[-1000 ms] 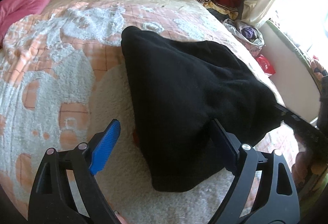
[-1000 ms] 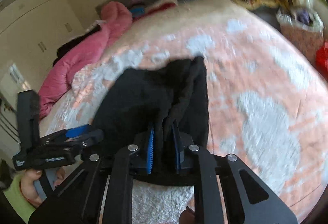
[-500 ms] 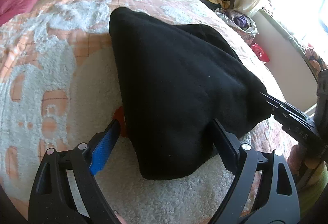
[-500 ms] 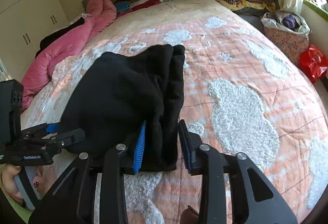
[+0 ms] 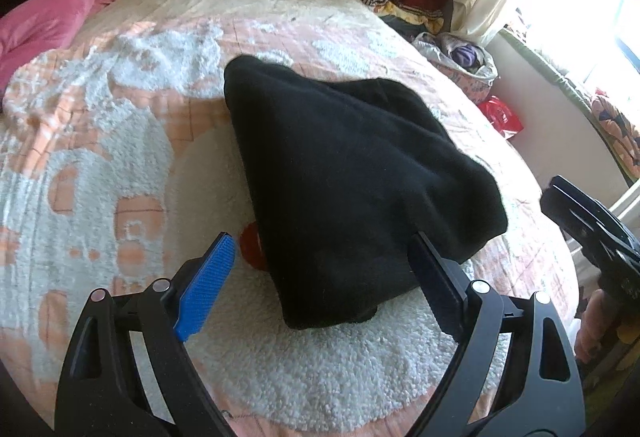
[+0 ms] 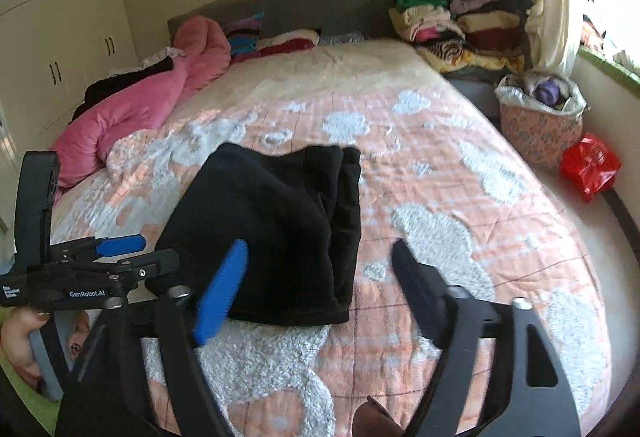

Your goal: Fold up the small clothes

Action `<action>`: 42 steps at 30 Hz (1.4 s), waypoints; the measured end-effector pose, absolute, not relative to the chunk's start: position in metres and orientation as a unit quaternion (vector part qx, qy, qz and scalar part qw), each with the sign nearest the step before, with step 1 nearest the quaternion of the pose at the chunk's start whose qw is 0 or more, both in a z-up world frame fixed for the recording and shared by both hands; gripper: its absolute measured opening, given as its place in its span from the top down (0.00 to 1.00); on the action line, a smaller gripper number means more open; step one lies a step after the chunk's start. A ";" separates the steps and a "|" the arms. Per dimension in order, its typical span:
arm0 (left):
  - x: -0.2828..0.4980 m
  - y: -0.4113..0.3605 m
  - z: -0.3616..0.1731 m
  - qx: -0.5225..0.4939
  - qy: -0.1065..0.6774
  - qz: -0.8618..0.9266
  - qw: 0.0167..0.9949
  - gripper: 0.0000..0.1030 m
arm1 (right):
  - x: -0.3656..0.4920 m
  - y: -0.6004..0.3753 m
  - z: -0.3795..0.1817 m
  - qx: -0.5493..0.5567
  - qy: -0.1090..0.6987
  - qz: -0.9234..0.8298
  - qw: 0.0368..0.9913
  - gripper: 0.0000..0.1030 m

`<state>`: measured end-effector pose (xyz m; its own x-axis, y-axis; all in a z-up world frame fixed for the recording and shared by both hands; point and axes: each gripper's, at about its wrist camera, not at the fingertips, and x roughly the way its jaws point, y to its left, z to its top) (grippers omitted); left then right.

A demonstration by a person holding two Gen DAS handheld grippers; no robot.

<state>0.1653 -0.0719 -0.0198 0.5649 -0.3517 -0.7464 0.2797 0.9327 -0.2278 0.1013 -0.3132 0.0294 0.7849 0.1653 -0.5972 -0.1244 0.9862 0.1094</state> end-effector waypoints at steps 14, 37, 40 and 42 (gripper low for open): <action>0.128 -0.055 0.015 -0.042 0.381 -0.182 0.905 0.09 | 0.047 -0.302 0.055 0.026 0.255 0.041 0.966 0.04; 0.051 -0.022 0.017 -0.023 0.327 -0.176 0.928 0.09 | -0.026 -0.276 0.052 0.009 0.219 0.007 0.976 0.04; 0.041 -0.021 0.015 -0.022 0.314 -0.176 0.933 0.09 | -0.033 -0.274 0.050 0.016 0.216 0.007 0.976 0.04; 0.038 -0.020 0.014 -0.021 0.308 -0.177 0.934 0.09 | -0.037 -0.272 0.049 0.014 0.210 0.007 0.977 0.04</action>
<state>0.0376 -0.0205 0.0139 0.7474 -0.3448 -0.5679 0.3185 0.9361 -0.1492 -0.0368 -0.2717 0.0492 0.9114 0.0187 -0.4112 -0.0069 0.9995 0.0301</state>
